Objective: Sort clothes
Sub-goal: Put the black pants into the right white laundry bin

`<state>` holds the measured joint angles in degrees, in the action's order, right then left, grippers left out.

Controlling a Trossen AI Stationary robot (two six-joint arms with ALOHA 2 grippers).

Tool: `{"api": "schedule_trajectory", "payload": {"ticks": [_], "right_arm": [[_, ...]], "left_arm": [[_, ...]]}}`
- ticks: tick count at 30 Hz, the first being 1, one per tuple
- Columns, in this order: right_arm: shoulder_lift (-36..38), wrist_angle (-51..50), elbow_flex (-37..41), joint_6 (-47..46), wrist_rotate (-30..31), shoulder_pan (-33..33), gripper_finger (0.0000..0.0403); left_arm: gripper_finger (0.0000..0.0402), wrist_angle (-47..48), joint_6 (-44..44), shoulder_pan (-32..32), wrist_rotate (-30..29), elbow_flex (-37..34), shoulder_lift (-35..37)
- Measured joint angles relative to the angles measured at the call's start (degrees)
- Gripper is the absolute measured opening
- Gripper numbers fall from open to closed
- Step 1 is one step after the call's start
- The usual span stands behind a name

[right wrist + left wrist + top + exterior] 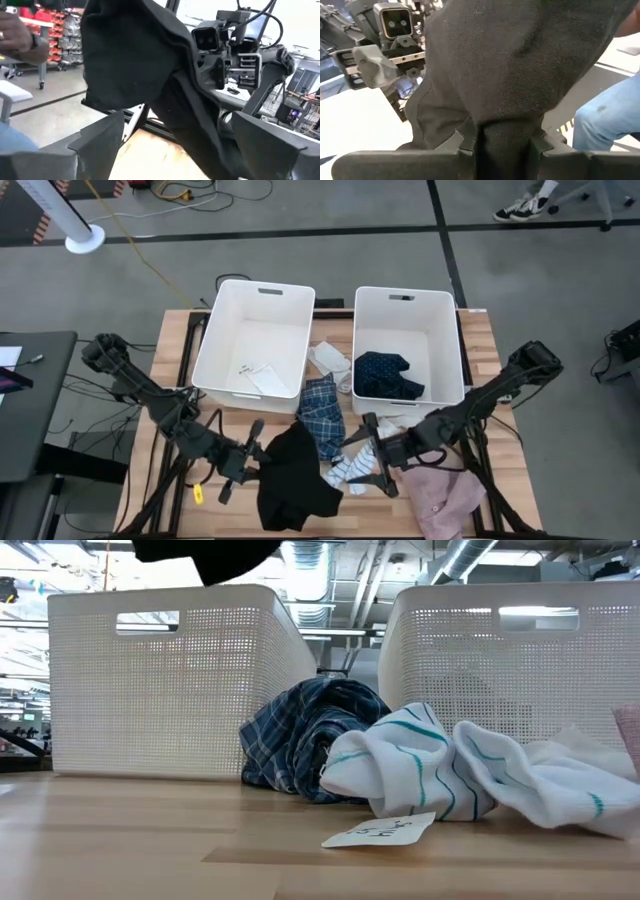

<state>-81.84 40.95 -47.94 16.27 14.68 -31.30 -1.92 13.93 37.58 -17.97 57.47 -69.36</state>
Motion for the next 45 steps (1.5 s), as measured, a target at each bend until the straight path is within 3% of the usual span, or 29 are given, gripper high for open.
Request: {"api": "schedule_trajectory", "payload": {"ticks": [16, 26, 35, 40, 45], "right_arm": [[-3.1, 3.7, -0.4, 3.6, -2.7, 2.5, 0.0376], [-16.3, 4.1, -12.5, 9.0, -3.7, 6.9, 0.0376], [-23.4, 0.4, -23.2, 11.8, -0.1, 8.1, 0.0366], [-24.4, -1.9, -25.0, 9.9, 3.3, 8.4, 0.0299], [-24.5, -2.6, -25.0, 11.0, 4.7, 8.2, 0.0166]], "left_arm": [[0.0067, -7.5, 1.2, -6.5, 10.4, -0.1, -2.0], [0.0067, -6.8, -1.0, -9.9, 14.4, -0.1, -2.0], [0.0067, -6.8, -0.9, -9.9, 11.8, 0.0, -1.9], [0.0067, -6.2, -1.4, -9.9, 10.6, 0.0, -1.8], [0.0124, -5.0, -3.3, -9.9, 9.3, 0.1, -1.8]]}}
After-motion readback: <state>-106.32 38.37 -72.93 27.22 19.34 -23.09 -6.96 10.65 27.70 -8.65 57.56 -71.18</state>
